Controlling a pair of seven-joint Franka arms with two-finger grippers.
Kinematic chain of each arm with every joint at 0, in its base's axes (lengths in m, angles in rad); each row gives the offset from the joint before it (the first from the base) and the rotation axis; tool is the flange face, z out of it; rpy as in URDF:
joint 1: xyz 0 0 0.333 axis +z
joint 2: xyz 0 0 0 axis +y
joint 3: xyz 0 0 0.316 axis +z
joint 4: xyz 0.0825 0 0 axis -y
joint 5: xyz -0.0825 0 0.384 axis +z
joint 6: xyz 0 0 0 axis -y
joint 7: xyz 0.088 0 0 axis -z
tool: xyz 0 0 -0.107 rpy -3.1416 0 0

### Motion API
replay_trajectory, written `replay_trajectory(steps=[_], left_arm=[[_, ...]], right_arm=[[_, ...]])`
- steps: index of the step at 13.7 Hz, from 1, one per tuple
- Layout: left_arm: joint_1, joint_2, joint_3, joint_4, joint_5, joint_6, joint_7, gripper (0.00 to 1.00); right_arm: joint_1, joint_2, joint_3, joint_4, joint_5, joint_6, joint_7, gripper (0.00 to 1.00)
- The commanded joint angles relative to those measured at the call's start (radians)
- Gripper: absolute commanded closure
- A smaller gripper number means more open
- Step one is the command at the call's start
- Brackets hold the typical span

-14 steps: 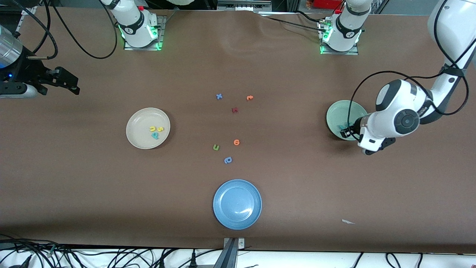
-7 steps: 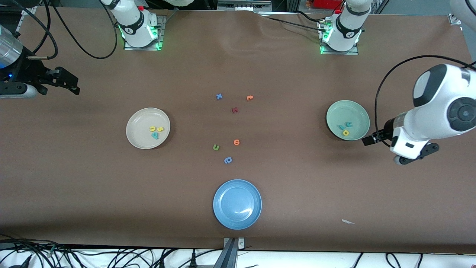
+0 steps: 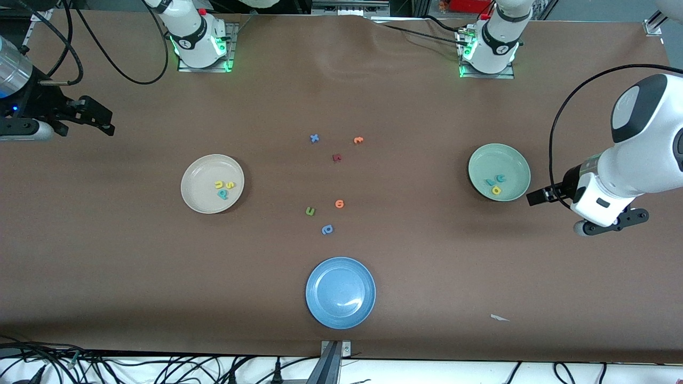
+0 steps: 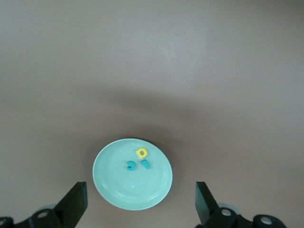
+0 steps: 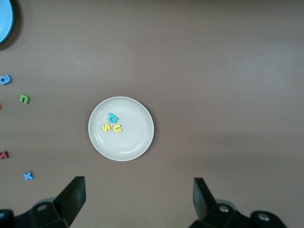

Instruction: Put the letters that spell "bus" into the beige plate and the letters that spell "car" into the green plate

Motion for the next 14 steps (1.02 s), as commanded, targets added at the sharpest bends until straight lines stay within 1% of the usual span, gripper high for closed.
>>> replay_trajectory(steps=[1, 2, 4, 6, 7, 8, 10, 12, 14], left_arm=[[-0.055, 0.012, 0.027, 0.059, 0.026, -0.082, 0.121, 0.00], [-0.095, 0.012, 0.080, 0.088, 0.021, -0.084, 0.144, 0.00], [-0.216, 0.012, 0.203, 0.160, 0.010, -0.090, 0.149, 0.00], [-0.290, 0.011, 0.286, 0.194, -0.013, -0.114, 0.198, 0.00], [-0.327, 0.011, 0.341, 0.218, -0.049, -0.127, 0.219, 0.00], [-0.374, 0.008, 0.416, 0.238, -0.092, -0.144, 0.239, 0.00], [-0.493, -0.006, 0.591, 0.272, -0.169, -0.177, 0.294, 0.00], [-0.616, -0.038, 0.770, 0.272, -0.256, -0.177, 0.333, 0.00], [-0.730, -0.063, 0.957, 0.264, -0.377, -0.177, 0.368, 0.00]], right_arm=[[0.004, 0.009, -0.007, 0.023, 0.002, -0.018, -0.001, 0.00], [0.002, 0.009, -0.010, 0.022, 0.005, -0.018, -0.001, 0.00], [0.001, 0.011, -0.013, 0.022, 0.006, -0.018, 0.001, 0.00], [0.001, 0.011, -0.015, 0.022, 0.006, -0.020, 0.001, 0.00], [-0.001, 0.011, -0.015, 0.022, 0.006, -0.020, 0.001, 0.00], [0.001, 0.011, -0.015, 0.022, 0.006, -0.020, 0.001, 0.00], [0.001, 0.011, -0.015, 0.022, 0.006, -0.020, 0.001, 0.00], [0.001, 0.011, -0.013, 0.022, 0.007, -0.020, 0.001, 0.00], [0.001, 0.011, -0.013, 0.022, 0.008, -0.020, 0.001, 0.00]])
